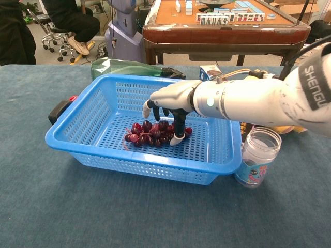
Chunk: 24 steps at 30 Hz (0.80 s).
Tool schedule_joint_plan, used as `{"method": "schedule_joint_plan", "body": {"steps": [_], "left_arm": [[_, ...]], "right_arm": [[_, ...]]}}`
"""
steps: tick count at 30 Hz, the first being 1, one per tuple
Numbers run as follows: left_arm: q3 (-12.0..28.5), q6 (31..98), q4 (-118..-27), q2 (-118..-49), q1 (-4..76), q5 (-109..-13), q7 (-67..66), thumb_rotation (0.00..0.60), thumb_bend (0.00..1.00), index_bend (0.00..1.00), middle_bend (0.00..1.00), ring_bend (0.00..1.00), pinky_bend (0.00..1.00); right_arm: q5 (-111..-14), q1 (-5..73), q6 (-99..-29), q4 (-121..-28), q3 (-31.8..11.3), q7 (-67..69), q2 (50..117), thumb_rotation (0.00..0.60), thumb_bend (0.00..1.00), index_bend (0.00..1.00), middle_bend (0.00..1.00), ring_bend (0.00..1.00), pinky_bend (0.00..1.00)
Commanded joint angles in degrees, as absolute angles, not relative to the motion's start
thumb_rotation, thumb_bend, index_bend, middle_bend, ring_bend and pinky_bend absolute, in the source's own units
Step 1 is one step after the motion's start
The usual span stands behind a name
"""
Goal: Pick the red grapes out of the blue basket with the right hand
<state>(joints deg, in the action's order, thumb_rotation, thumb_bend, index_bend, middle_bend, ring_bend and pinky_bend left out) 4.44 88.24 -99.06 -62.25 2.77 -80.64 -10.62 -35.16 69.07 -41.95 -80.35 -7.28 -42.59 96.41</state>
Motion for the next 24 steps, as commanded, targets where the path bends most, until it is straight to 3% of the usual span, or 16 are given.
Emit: {"method": "schedule_joint_plan", "body": {"steps": [1,15,24], "left_arm": [[4.5,88.4,-99.0,-62.2,2.7,-80.6,-10.5,0.6,0.33,0.19,0.06,0.05,0.08],[4.5,89.2,-98.2,-62.1,2.2,-81.4,-8.3,0.6,0.33,0.22,0.06,0.05,0.08],[4.5,89.1,-97.7,-62.1,2.1,-81.4,-7.7,0.6,0.33,0.22,0.06,0.05,0.08]], "right_arm": [[-33.9,70.3,-42.3,-79.0,-6.6,-43.6,97.8,0.6,0.15,0.18,0.27,0.26,0.47],[-33.1,72.1,-44.3,-76.2,-4.9,-45.0,101.4,0.6,0.24,0.37,0.28,0.28,0.49],[-37.5,71.1,-46.5,-73.7,-5.6,-42.7,103.9,0.6,0.46,0.57,0.39,0.39,0.6]]}}
